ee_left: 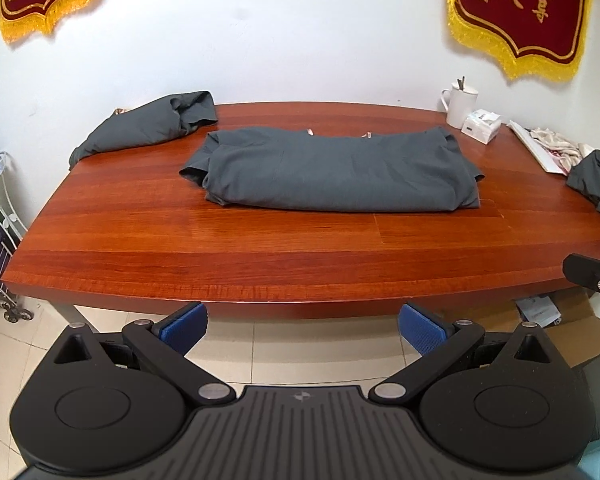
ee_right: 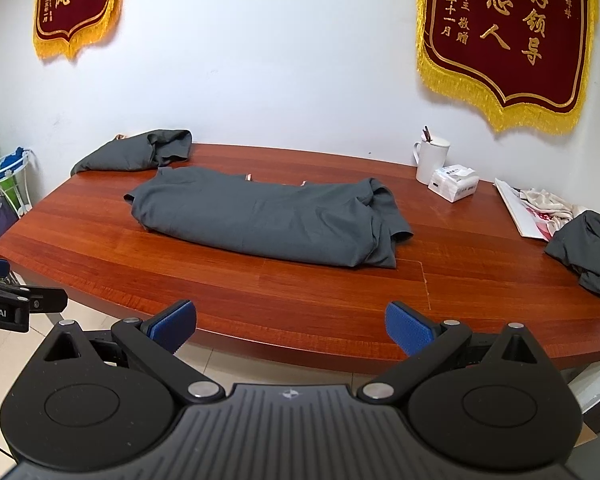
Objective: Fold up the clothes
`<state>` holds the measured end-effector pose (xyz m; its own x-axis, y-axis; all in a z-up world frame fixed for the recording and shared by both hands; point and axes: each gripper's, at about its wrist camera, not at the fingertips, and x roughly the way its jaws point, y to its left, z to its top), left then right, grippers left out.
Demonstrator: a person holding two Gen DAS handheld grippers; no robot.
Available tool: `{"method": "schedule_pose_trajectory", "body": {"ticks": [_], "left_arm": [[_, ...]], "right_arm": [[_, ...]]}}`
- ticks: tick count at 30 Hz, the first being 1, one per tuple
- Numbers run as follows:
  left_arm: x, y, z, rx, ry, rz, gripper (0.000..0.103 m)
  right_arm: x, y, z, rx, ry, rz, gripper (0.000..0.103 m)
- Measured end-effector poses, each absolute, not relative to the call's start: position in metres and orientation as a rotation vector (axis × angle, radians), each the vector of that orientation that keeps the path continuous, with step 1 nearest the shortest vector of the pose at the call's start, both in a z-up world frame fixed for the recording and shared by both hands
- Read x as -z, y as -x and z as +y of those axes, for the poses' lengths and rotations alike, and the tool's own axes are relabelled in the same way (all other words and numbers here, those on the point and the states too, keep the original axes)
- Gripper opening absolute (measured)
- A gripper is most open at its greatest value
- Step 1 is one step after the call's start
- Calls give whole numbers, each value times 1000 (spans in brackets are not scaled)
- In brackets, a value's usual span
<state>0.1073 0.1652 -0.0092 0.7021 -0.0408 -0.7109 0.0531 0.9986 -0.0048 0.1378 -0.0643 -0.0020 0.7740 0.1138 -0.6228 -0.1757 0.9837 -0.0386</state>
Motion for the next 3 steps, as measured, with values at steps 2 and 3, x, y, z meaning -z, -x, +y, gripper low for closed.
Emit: {"method": "schedule_pose_trajectory", "body": {"ticks": [2,3], "left_arm": [[9,-108,163,64,-22,787,103],[8,-108,161,69,-25,784,103]], "right_arm": [[2,-137,-64,-153,96,670,102],[3,-137,-64,-151,95,671,102]]}}
